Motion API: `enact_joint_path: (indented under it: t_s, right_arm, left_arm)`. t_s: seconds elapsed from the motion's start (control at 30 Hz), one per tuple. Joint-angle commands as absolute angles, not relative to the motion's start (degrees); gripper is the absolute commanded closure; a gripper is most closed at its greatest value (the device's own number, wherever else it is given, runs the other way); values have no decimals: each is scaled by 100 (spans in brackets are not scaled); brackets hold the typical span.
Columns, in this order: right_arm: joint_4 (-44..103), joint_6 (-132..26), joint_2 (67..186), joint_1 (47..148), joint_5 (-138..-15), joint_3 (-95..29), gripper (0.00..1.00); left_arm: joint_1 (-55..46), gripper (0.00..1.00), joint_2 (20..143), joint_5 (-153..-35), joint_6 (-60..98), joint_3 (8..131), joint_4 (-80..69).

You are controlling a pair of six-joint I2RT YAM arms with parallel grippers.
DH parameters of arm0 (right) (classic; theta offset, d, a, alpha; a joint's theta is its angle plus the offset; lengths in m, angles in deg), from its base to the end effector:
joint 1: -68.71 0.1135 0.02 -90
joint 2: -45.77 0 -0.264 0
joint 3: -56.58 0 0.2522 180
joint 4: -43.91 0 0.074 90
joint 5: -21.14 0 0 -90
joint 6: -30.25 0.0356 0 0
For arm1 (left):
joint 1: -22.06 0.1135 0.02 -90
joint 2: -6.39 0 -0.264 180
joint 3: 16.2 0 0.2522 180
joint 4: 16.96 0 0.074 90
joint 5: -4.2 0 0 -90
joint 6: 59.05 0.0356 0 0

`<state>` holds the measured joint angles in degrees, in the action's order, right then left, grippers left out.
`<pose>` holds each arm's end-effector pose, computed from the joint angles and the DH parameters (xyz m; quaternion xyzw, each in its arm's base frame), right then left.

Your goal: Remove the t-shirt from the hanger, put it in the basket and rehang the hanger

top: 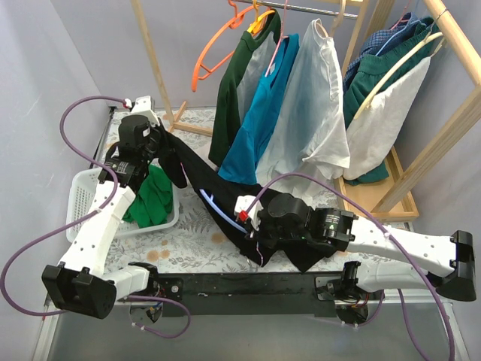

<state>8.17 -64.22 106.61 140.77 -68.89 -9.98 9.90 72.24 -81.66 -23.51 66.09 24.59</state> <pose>0.0730 0.2257 0.3143 -0.5365 0.6800 0.2782 0.4153 0.2479 -0.0508 0.3793 -0.3224 0.7796 -0.2690 0.4648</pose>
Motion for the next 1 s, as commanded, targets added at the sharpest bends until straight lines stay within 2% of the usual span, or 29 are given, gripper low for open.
enact_joint_path:
  t_s: [0.0,0.3,0.5,0.67,0.83,0.87,0.9,0.97]
  right_arm:
    - [-281,-6459,10536,14394,-7220,-1247,99]
    - [-764,-6336,10018,14711,-7133,-2344,99]
    - [-993,-6388,9763,14711,-6939,-2951,99]
    - [-458,-6187,9666,14711,-6616,-2979,99]
    - [272,-5880,9762,14711,-6148,-2995,99]
    - [299,-5844,9893,14703,-6035,-3039,99]
    - [290,-5826,9964,14711,-5999,-3083,99]
    - [203,-5748,10201,14703,-5902,-3241,99]
  left_arm:
    - [1090,100,7380,-7657,-2486,7094,1860]
    - [1090,100,7600,-7578,-2451,6867,1798]
    - [1090,100,7565,-8105,-2363,6515,1614]
    - [1081,100,7521,-9044,-2267,6251,1456]
    - [993,100,7144,-9362,-2135,5883,1342]
    - [976,77,7056,-9414,-2083,5830,1359]
    - [985,63,6977,-9467,-2073,5785,1368]
    - [976,47,6661,-9529,-1986,5724,1472]
